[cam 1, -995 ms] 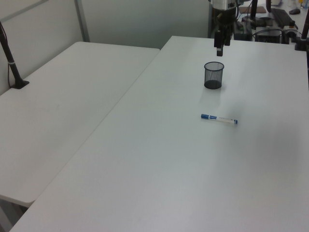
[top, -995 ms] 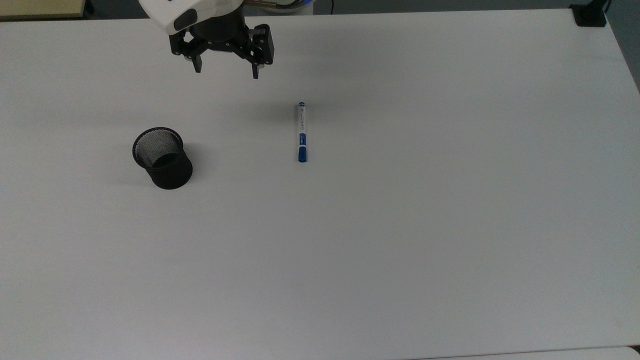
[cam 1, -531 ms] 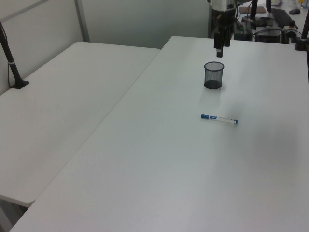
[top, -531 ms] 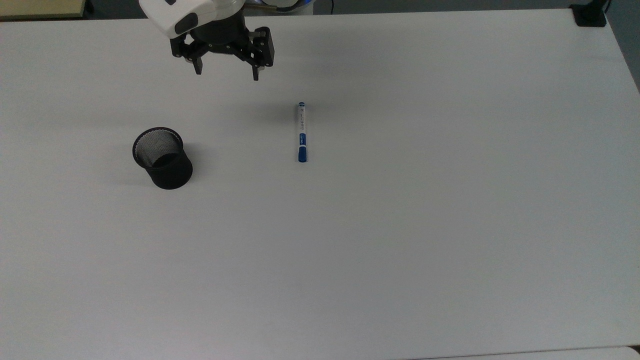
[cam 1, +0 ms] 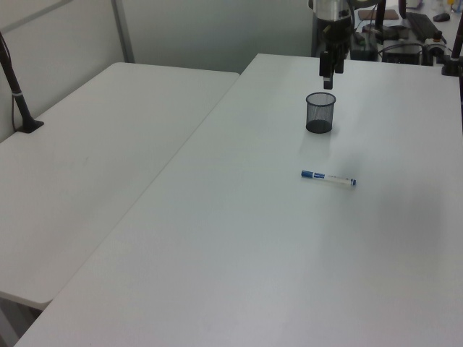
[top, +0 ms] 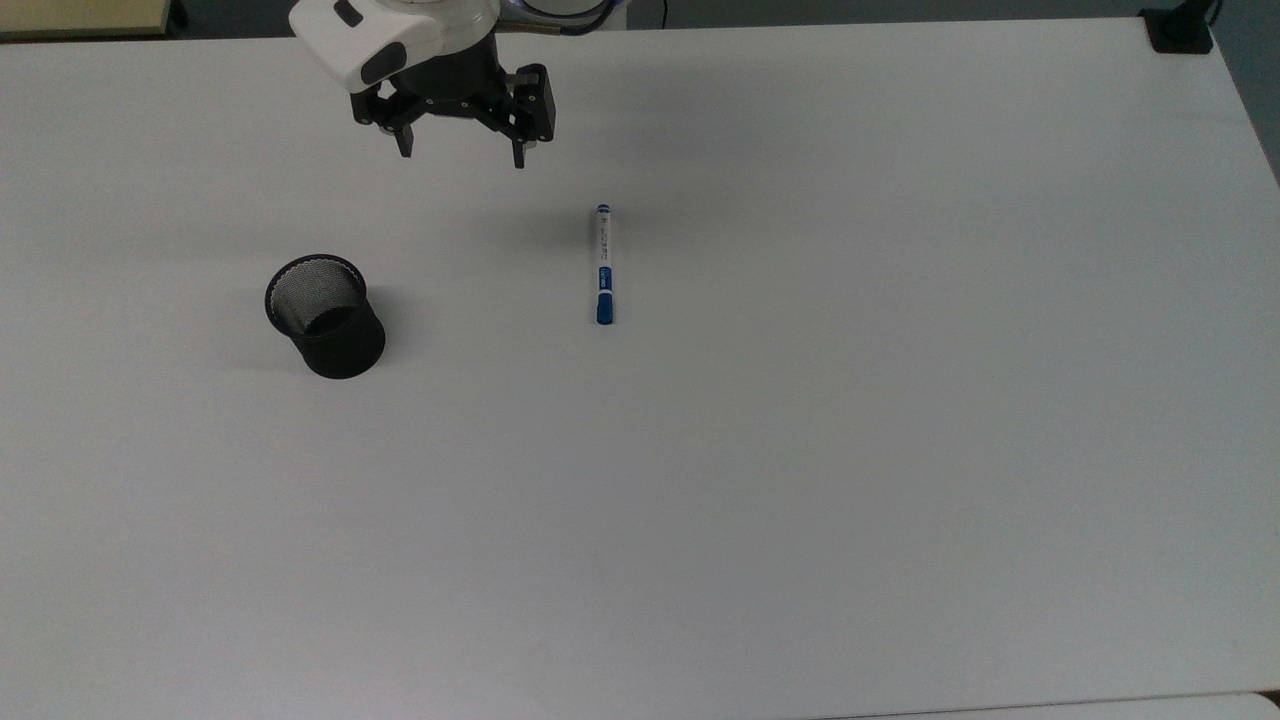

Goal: Insert the marker
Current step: 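Move the gripper over the blue-capped marker and lower onto it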

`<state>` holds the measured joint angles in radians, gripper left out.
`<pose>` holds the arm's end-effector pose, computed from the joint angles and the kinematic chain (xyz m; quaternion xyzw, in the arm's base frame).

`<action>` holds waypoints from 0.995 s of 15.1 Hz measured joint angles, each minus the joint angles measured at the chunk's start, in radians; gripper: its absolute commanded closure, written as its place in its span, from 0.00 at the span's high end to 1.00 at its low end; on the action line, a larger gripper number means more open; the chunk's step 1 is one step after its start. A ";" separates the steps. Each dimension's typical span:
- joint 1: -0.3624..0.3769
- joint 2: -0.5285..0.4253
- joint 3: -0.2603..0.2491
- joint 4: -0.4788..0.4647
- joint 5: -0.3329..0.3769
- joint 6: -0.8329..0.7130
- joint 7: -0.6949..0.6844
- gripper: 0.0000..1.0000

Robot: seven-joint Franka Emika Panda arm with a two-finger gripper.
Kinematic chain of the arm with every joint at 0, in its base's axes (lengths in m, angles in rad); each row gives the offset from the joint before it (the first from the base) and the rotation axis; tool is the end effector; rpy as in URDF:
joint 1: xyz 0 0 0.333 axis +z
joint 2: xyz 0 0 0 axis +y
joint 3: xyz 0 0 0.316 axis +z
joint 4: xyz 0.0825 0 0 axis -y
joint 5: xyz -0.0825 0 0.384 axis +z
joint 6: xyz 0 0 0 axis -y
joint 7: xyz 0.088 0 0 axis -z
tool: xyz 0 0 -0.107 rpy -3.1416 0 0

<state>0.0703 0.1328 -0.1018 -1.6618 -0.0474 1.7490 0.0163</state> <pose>0.5989 -0.0201 0.5202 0.9991 -0.0189 -0.0227 0.0298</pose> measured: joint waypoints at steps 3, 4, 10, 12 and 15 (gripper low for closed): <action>0.004 0.020 0.007 0.000 0.009 0.000 0.000 1.00; 0.009 0.029 0.009 0.000 0.009 0.000 0.000 1.00; 0.047 0.095 0.013 0.001 0.009 0.071 0.001 1.00; 0.067 0.132 0.014 0.000 0.009 0.114 0.016 1.00; 0.106 0.209 0.015 -0.002 0.009 0.200 0.077 0.91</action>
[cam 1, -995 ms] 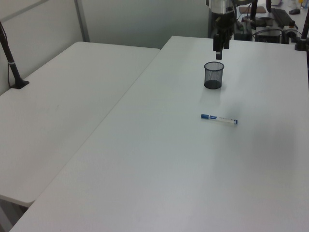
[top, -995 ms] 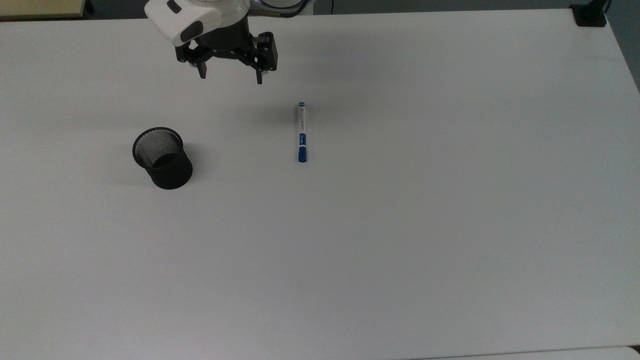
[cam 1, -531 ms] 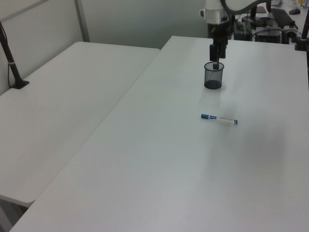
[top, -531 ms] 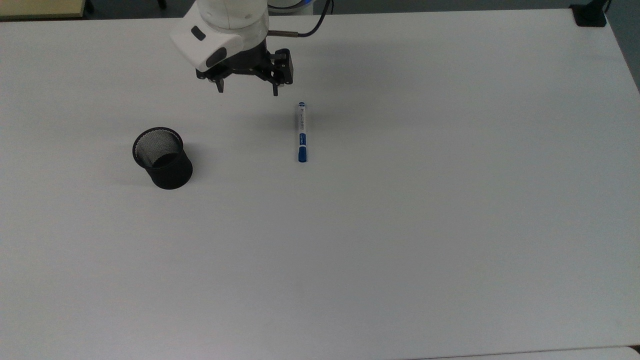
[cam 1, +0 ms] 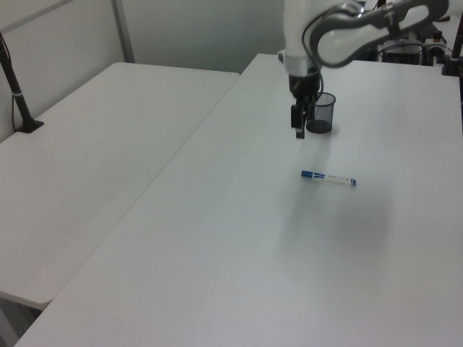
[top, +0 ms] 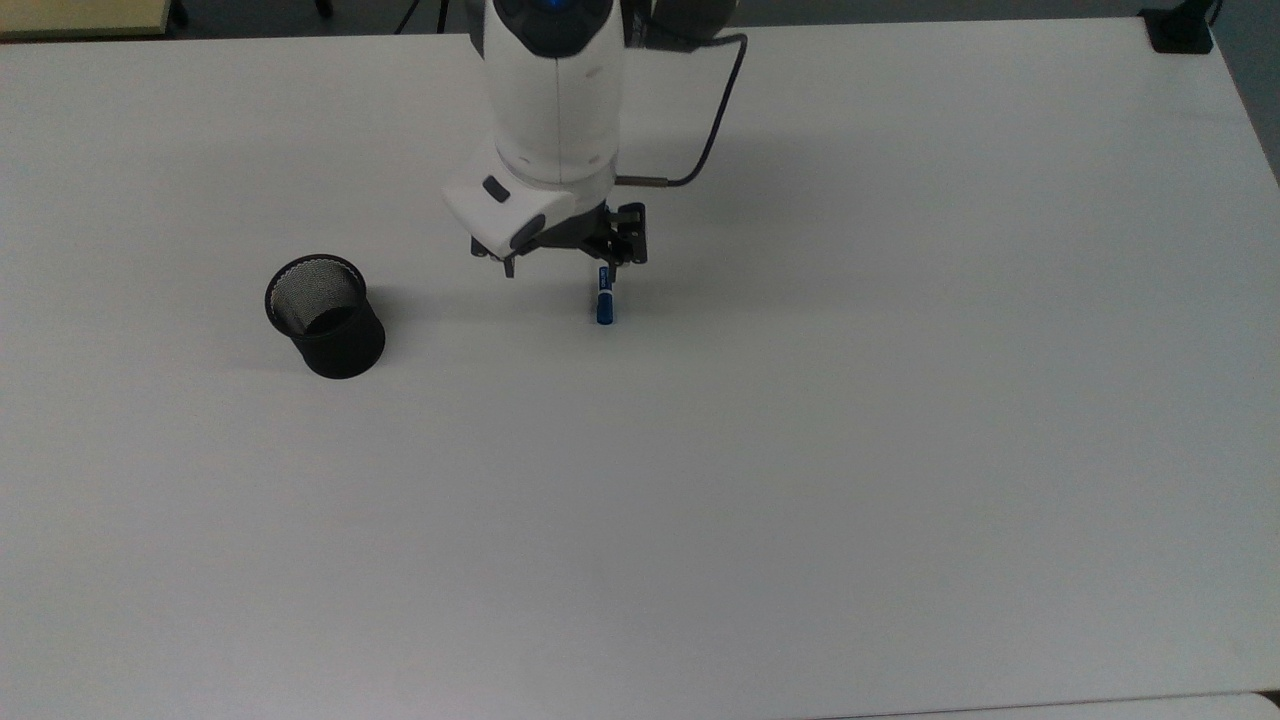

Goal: Insert the marker
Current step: 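Move the gripper over the blue-capped marker and lower onto it, then close the gripper around the marker body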

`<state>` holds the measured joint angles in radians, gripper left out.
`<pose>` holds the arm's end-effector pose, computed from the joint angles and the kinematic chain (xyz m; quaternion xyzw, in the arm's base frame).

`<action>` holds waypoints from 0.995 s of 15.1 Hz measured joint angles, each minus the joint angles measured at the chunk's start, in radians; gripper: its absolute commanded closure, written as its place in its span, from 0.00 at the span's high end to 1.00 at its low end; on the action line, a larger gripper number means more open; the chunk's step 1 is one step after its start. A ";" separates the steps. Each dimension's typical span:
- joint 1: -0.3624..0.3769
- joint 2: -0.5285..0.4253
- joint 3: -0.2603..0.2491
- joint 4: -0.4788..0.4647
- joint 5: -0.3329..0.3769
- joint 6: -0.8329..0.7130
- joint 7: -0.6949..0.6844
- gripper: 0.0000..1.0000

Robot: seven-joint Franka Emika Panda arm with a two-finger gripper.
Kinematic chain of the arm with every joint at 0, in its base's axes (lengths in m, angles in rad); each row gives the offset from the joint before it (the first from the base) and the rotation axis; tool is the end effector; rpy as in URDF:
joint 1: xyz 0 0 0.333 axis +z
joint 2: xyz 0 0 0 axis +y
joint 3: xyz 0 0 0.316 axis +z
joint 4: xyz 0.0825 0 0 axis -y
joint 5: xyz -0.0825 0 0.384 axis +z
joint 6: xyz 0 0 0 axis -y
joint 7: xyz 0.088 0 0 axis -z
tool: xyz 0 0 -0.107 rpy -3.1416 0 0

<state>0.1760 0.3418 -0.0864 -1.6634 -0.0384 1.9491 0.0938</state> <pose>0.6456 0.0608 0.4054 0.9991 0.0076 -0.0244 0.0345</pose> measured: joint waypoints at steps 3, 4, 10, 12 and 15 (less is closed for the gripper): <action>0.020 0.043 0.001 0.000 0.000 0.008 0.011 0.86; 0.027 0.054 0.001 0.000 0.000 0.008 0.020 0.84; 0.053 0.100 0.005 -0.003 -0.001 0.016 0.047 0.64; 0.059 0.112 0.006 -0.004 -0.002 0.016 0.047 0.63; 0.061 0.127 0.005 -0.006 -0.002 0.042 0.047 0.59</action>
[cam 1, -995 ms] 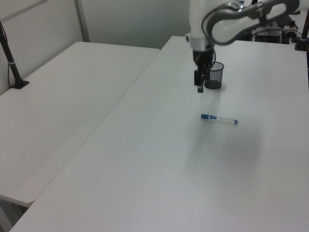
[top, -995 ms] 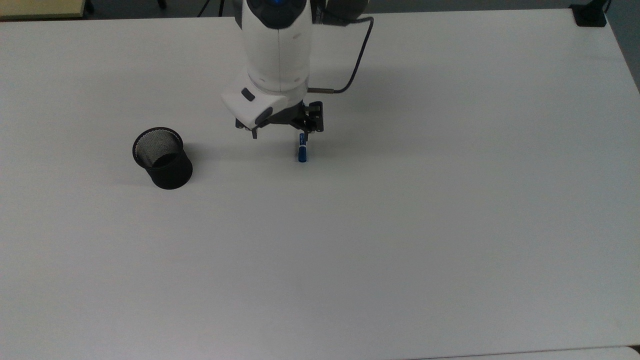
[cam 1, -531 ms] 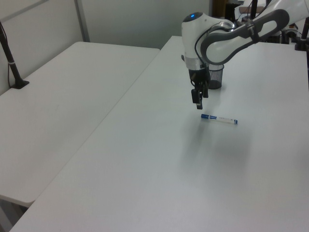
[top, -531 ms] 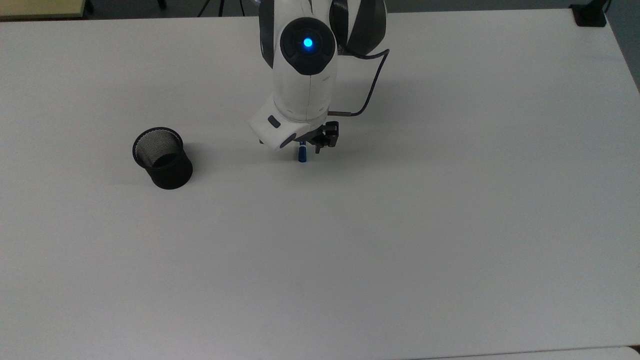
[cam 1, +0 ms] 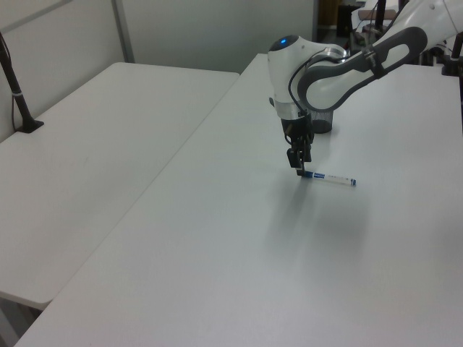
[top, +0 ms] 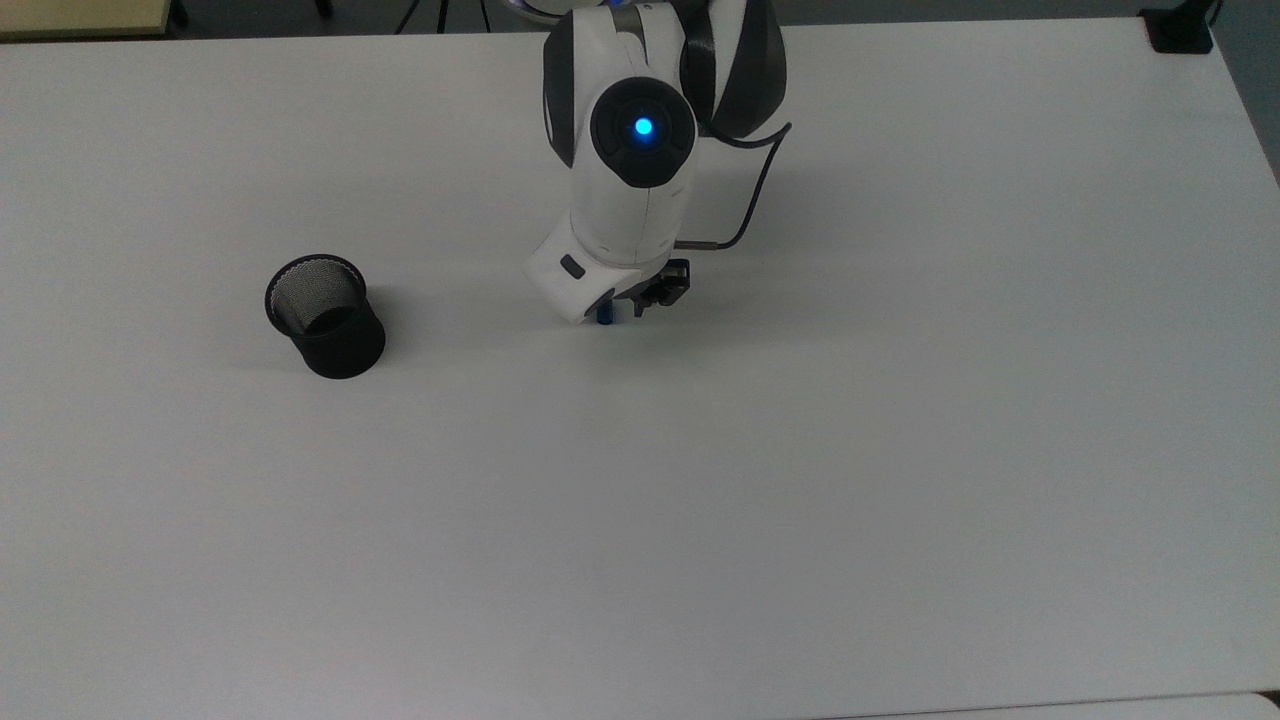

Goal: Insert the marker
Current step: 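Close the gripper around the marker body, then lift the marker and carry it over the black mesh cup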

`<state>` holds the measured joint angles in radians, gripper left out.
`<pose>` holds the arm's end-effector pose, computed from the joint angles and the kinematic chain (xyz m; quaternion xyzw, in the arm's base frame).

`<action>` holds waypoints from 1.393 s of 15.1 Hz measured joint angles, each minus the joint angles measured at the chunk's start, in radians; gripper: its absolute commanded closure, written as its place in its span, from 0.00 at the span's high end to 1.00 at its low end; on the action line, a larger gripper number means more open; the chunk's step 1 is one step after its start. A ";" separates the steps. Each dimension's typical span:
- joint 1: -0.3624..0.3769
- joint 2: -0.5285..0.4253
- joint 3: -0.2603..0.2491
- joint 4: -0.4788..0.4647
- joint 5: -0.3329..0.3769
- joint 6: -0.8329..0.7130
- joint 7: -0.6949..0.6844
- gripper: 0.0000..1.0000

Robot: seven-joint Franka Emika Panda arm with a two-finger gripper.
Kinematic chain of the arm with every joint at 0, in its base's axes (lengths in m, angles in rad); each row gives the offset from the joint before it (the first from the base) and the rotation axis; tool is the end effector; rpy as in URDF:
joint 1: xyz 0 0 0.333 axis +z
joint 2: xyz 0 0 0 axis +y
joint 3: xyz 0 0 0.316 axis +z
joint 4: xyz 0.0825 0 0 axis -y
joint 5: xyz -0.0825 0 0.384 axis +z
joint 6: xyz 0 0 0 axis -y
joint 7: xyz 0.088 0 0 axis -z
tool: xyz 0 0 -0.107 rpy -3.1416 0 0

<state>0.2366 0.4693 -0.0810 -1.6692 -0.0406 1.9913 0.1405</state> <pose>0.6477 0.1045 0.3229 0.9965 0.0202 -0.0667 0.0468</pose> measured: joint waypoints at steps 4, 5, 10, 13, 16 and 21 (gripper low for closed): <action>0.000 0.006 0.000 -0.020 -0.001 0.030 -0.015 0.47; 0.000 0.008 0.000 -0.023 -0.001 0.030 -0.016 0.43; 0.001 0.016 0.001 -0.024 -0.001 0.031 -0.018 0.16; 0.002 0.015 0.001 -0.024 -0.002 0.031 -0.018 0.09; 0.002 0.015 0.001 -0.024 -0.002 0.031 -0.019 0.09; -0.015 -0.014 -0.003 0.000 -0.002 0.054 -0.018 0.09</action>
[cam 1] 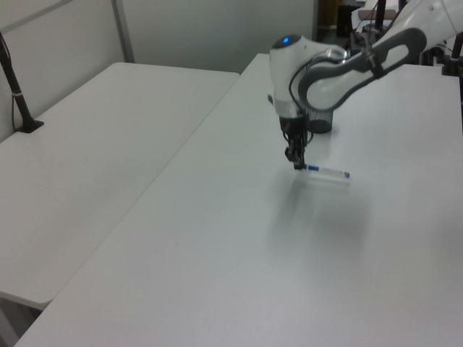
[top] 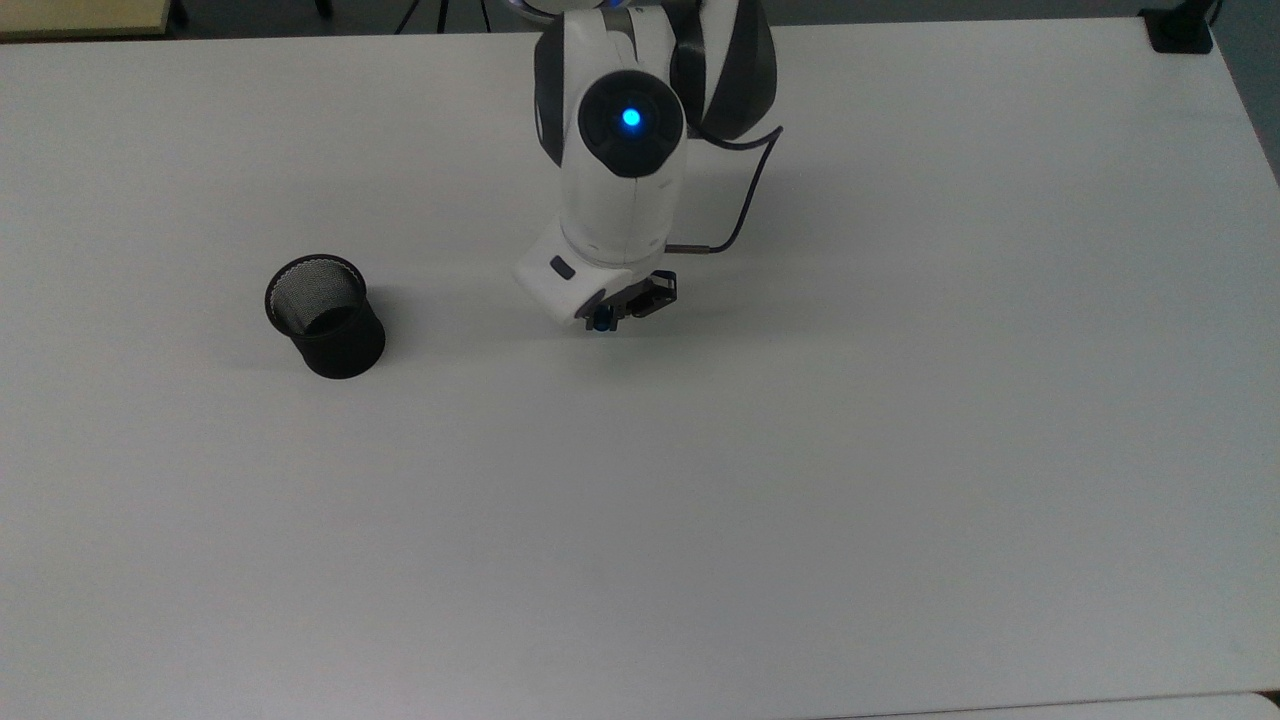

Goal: Insert the marker
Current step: 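Lift the marker and carry it over the black mesh cup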

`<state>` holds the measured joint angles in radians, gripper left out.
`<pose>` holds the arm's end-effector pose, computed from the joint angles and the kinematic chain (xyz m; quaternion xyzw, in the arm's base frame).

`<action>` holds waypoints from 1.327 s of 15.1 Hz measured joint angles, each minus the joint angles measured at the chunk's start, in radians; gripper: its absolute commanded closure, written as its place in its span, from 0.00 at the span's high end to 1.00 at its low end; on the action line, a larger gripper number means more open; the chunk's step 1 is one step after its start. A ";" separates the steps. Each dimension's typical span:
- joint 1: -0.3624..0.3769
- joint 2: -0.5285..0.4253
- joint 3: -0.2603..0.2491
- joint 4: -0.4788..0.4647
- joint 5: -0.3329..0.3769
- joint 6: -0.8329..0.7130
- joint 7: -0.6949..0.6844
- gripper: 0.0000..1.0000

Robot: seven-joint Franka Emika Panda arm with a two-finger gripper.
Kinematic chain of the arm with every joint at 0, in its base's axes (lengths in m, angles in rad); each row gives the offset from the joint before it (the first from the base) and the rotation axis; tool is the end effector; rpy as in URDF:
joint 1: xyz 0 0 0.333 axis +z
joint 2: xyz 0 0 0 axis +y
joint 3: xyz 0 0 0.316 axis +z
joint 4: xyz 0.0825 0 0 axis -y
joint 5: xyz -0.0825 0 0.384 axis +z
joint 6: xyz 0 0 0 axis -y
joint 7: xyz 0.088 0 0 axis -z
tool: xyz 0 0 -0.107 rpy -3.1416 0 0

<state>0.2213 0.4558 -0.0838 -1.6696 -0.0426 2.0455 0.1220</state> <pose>0.6555 0.0941 0.3357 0.9983 0.0217 -0.0341 0.0419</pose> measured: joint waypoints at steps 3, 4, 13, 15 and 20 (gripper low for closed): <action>-0.056 -0.068 -0.008 0.047 0.000 0.034 0.000 0.09; -0.077 -0.093 -0.010 0.058 0.000 0.048 0.000 0.09; -0.184 -0.184 -0.079 0.057 0.001 0.305 -0.001 0.09; -0.200 -0.182 -0.094 0.051 0.001 0.361 -0.001 0.09; -0.206 -0.177 -0.155 -0.008 0.001 0.513 -0.001 0.09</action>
<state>0.0148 0.2790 -0.2390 -1.6773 -0.0417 2.5583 0.1206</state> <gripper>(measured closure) 0.802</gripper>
